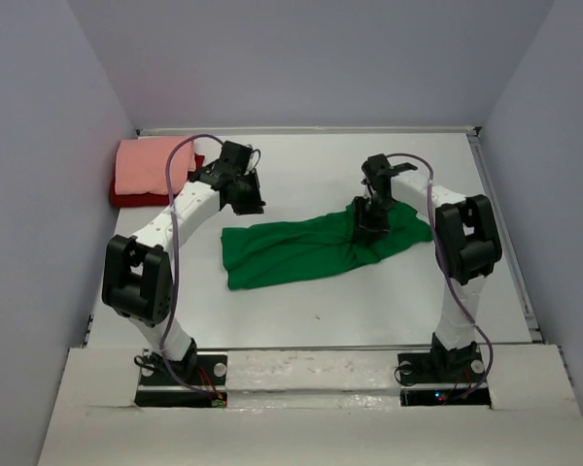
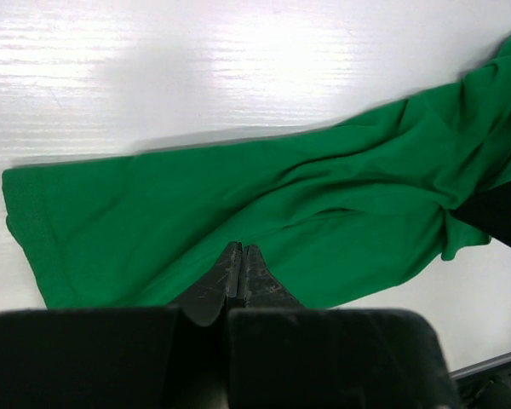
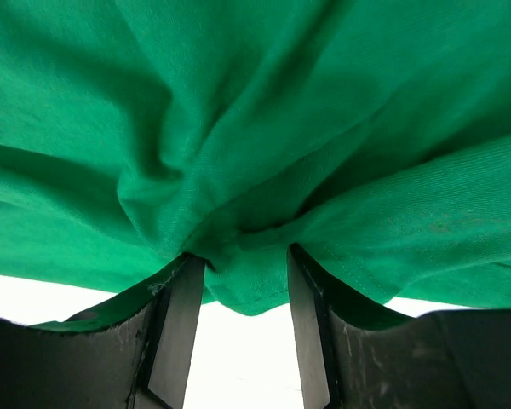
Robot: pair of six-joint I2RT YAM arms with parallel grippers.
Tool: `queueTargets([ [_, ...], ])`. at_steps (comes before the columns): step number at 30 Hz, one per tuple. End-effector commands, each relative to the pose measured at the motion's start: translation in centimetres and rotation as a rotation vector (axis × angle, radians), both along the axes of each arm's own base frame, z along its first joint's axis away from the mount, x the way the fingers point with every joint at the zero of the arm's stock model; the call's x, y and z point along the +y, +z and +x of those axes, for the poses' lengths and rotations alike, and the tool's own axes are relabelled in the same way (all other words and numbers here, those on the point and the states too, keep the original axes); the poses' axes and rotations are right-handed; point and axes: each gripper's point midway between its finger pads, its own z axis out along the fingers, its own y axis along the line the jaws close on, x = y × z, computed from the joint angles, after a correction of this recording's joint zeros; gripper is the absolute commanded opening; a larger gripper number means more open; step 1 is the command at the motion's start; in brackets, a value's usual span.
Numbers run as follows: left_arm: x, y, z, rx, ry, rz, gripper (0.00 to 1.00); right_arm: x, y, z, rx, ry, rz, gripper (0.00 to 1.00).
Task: Fold and stack the t-shirts
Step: Fold the other side of the tshirt into a rectangle
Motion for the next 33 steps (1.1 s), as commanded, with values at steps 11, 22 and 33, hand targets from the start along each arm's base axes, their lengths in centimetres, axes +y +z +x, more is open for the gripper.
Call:
queueTargets([
  [11, -0.6, 1.1, -0.5, -0.038, -0.055, -0.059, 0.00, 1.7, 9.2, 0.9, -0.220, -0.022, -0.004, 0.58],
  [22, 0.3, 1.5, -0.6, -0.065, -0.043, -0.059, 0.00, 0.6, 4.8, 1.2, -0.186, -0.040, -0.088, 0.55],
  [33, 1.0, 1.6, -0.8, -0.075, -0.063, -0.110, 0.00, -1.4, 2.3, 3.5, -0.173, -0.073, -0.137, 0.54],
])
